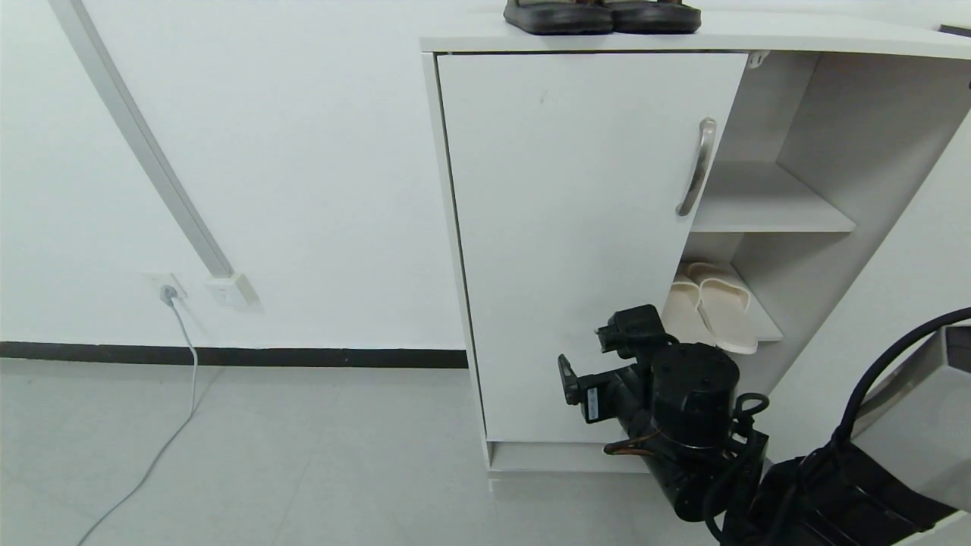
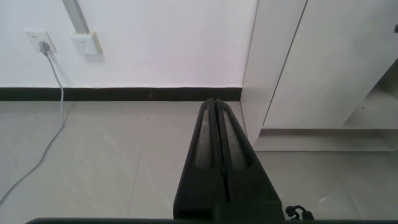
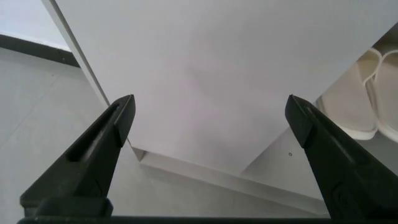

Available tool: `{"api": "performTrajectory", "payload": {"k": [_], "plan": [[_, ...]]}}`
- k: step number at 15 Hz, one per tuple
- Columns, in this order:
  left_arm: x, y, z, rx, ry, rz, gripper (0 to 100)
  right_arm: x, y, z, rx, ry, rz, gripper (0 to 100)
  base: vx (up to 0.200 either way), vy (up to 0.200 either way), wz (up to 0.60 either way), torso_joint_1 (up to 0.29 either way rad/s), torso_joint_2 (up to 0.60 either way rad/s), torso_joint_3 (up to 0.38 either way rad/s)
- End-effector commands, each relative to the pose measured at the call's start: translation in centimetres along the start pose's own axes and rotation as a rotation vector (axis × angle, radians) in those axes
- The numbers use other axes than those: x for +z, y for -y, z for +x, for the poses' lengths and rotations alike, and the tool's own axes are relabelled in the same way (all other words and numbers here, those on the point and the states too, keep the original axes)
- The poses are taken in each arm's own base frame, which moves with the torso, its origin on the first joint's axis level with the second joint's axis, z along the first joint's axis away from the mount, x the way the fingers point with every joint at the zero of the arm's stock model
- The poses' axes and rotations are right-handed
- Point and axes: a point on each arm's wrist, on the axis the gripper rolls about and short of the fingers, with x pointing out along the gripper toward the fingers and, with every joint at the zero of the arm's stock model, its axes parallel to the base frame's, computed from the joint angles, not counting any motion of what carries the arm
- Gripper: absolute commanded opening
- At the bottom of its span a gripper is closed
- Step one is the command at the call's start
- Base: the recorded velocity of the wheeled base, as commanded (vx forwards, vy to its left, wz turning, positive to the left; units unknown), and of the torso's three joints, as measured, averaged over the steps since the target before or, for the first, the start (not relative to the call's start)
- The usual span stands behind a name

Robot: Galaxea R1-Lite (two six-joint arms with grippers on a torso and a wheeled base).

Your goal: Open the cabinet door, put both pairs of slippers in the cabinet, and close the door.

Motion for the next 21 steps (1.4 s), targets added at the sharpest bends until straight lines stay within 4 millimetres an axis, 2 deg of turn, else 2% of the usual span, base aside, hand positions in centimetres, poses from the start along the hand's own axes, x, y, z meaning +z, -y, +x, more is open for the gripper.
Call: {"api": "performTrajectory", "payload": {"k": [1,9,12,21], "plan": [[0.0,0.0,0.0,0.001,0.0,0.001,0,-0.62,-0.03,0.19,-0.002,-0.016,-0.014,100,0.0,0.0,0.0,0.0,0.0,0.0],[-0.02,0.0,0.0,0.001,-0.002,-0.001,0,-1.06,-0.05,0.22,-0.004,-0.005,-0.018,100,0.0,0.0,0.0,0.0,-0.02,-0.018],[0.0,0.0,0.01,0.001,-0.002,-0.001,0,-1.01,-0.13,0.14,-0.002,-0.004,-0.018,100,0.0,0.0,0.0,0.015,-0.19,-0.32],[0.0,-0.01,0.0,0.004,0.0,-0.004,0,-1.19,-0.2,0.15,0.001,-0.008,-0.021,100,0.0,0.0,0.0,0.094,-0.49,-0.35]]}}
